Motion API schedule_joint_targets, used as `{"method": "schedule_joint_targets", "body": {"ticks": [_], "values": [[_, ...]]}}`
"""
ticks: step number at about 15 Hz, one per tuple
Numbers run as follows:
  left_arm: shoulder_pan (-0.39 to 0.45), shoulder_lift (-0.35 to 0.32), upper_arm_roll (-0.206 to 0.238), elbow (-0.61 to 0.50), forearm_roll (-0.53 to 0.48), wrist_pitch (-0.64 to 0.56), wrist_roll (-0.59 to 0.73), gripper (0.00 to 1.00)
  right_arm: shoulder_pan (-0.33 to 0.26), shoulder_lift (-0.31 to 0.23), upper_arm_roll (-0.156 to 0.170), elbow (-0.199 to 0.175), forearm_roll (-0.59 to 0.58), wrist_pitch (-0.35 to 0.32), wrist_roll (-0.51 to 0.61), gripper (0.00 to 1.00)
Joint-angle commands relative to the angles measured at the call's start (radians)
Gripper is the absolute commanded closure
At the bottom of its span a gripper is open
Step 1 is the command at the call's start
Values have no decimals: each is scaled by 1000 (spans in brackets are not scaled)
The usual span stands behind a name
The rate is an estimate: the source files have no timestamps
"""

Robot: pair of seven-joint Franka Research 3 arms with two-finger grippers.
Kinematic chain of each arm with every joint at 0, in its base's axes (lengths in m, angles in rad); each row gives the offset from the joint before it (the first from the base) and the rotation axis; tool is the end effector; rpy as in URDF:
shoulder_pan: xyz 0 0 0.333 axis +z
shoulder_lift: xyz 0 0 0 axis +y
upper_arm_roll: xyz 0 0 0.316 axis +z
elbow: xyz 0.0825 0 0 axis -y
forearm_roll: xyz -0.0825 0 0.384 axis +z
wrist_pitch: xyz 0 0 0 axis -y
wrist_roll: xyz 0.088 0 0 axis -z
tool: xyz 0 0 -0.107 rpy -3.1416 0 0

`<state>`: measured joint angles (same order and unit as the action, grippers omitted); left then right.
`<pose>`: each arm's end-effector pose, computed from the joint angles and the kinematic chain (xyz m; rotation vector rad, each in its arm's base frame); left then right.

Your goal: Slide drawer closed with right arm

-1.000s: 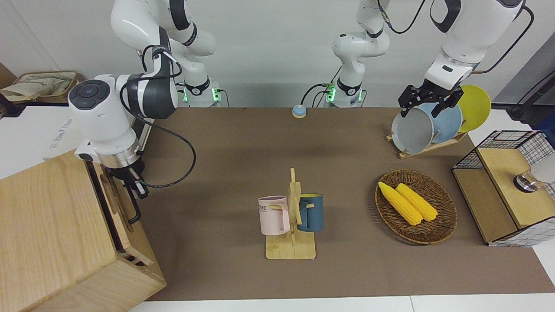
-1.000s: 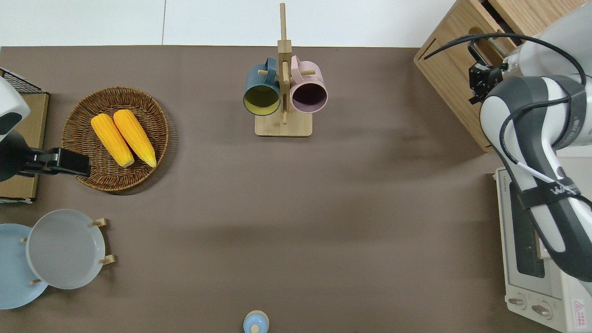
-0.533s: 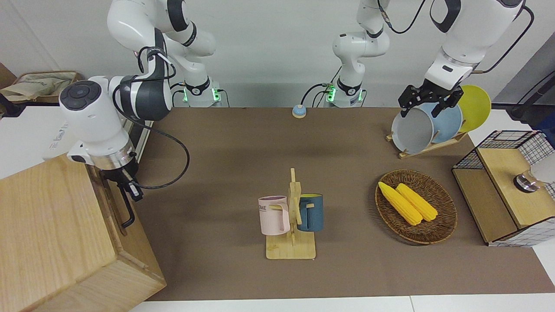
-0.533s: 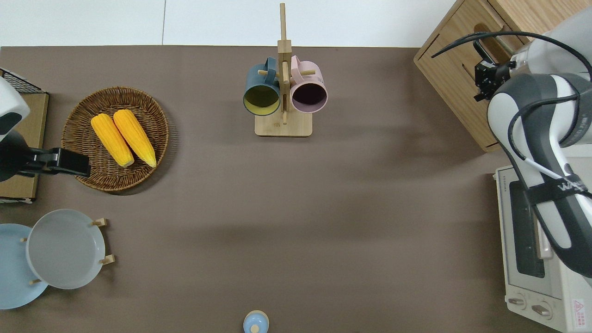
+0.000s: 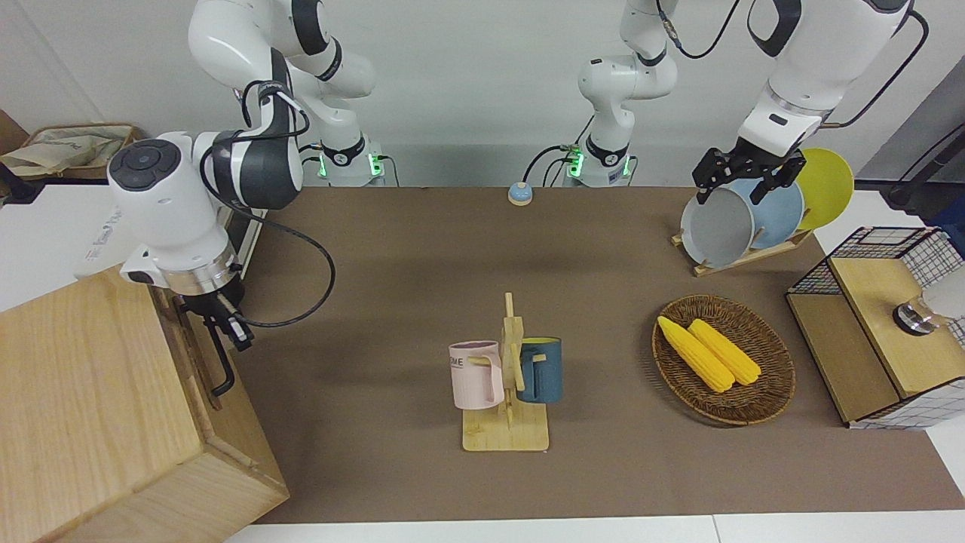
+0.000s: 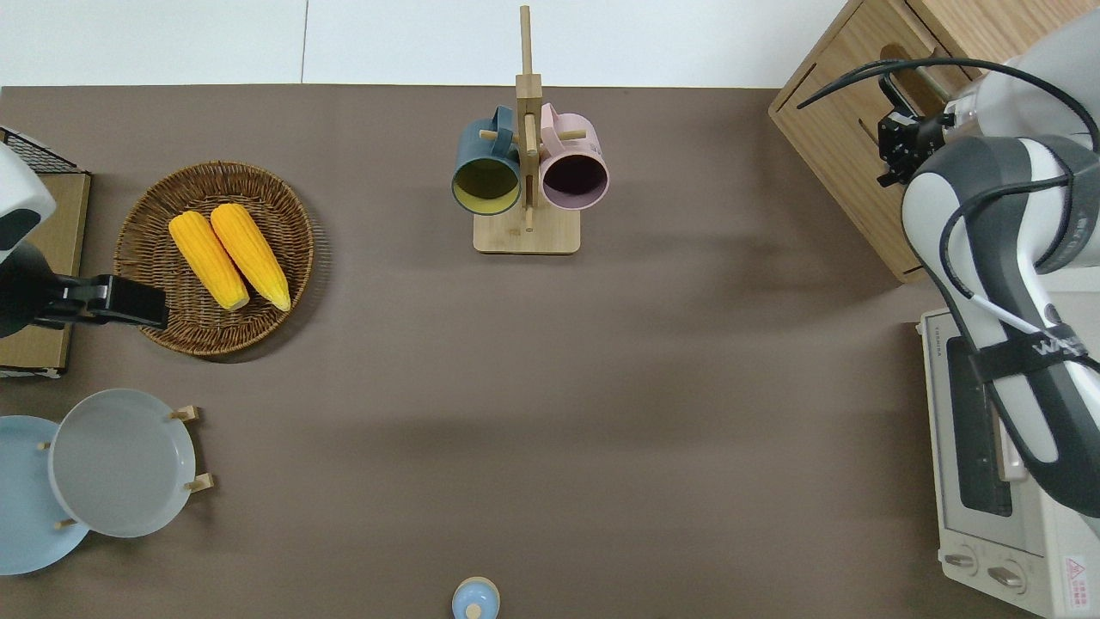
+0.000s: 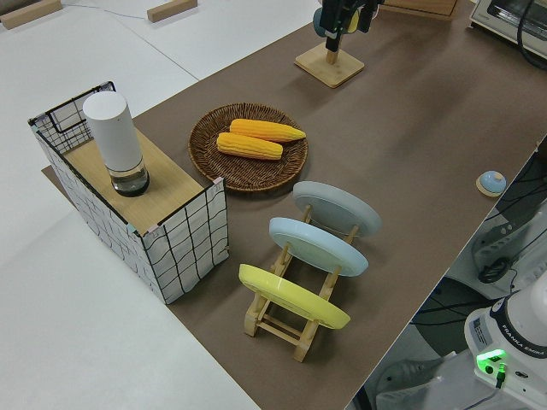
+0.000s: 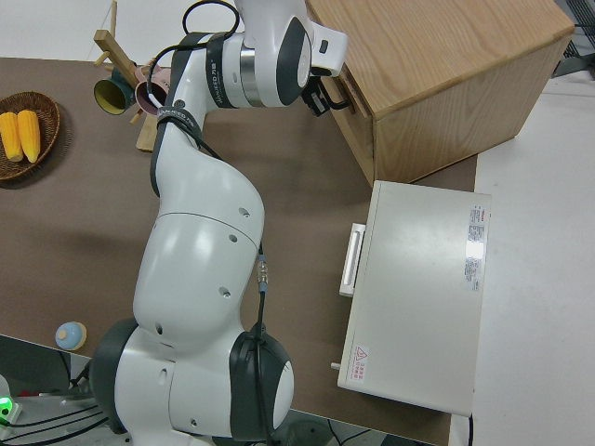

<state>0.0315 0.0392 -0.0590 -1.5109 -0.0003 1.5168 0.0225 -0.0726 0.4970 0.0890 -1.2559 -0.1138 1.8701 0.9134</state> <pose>0.5612 -0.0148 0.6261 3.1376 -0.0785 -0.0522 0.7156 -0.0112 0.4882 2.8261 -1.3359 0.2147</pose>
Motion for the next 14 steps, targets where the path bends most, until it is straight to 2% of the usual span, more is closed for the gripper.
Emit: {"method": "schedule_joint_targets", "body": {"ticks": [1,2,4,8,14], "values": [[5,11,-7,26,17,-20,10,7,33,9,15,27,-6,1,-25,1000],[5,13,-7,24,17,-20,10,7,40,-1,46,26,-9,-5,-25,1000],[5,11,-7,24,17,-20,10,7,57,-26,77,23,-12,-35,-37,1000],[5,11,-7,26,17,-20,10,7,134,-90,80,6,-12,-115,-102,1000],[5,11,-7,26,17,-20,10,7,169,-227,78,-83,20,-202,-324,1000]]}}
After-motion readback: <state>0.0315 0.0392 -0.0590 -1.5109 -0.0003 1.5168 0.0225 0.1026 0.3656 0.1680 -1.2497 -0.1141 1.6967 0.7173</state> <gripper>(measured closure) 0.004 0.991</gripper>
